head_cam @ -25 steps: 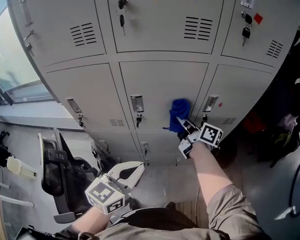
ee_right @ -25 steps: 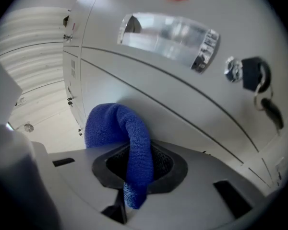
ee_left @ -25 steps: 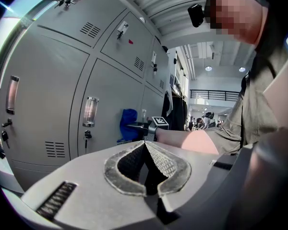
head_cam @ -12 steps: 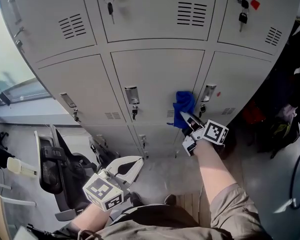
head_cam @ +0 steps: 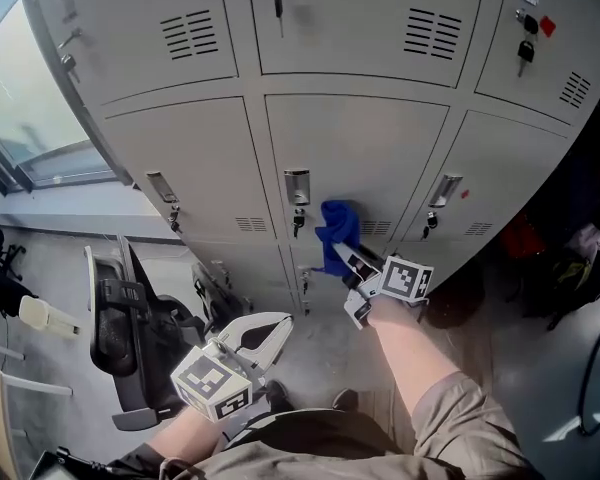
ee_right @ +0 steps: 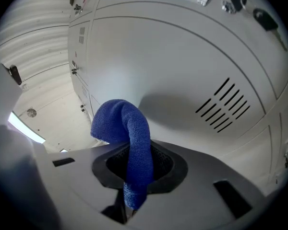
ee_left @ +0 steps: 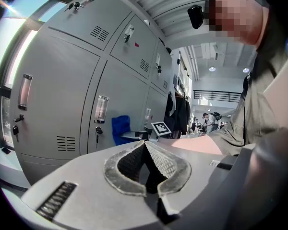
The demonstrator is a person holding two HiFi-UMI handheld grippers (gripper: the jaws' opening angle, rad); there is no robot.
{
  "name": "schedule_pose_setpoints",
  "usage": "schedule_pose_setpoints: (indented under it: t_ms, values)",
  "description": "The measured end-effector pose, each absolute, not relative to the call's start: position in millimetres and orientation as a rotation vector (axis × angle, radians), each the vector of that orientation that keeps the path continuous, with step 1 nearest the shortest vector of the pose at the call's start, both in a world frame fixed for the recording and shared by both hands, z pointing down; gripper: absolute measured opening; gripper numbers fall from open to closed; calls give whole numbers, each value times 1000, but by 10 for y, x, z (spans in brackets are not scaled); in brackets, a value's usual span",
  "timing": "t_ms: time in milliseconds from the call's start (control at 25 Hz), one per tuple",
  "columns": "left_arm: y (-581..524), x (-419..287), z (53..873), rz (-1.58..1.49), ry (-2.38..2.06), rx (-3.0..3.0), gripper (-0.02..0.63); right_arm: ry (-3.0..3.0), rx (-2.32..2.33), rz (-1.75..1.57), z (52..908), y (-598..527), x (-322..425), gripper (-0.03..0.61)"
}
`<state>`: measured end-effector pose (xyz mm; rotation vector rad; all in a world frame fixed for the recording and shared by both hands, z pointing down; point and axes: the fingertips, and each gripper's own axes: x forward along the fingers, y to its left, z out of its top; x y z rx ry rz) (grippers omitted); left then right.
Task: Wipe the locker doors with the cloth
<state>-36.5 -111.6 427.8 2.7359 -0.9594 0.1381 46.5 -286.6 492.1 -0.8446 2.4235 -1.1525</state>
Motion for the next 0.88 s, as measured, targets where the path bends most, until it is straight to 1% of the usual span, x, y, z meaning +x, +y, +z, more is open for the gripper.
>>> schedule_pose_setpoints:
  t_ms: [280, 440, 600, 880]
  values:
    - [-1096, -652, 4303, 143, -1045, 2693, 0, 2442, -777, -1229, 5092, -3000, 35, 55]
    - [-1096, -776, 4316, 144, -1086, 2672, 0, 2438, -776, -1261, 5167, -3132, -65, 55]
    - [-1105, -816, 4333, 148, -1104, 2661, -1, 2412, -810, -1279, 5219, -3268, 11, 57]
    - [-1156, -690, 4338, 153, -1083, 2669, -1, 2367, -862, -1271, 5241, -3341, 419, 55]
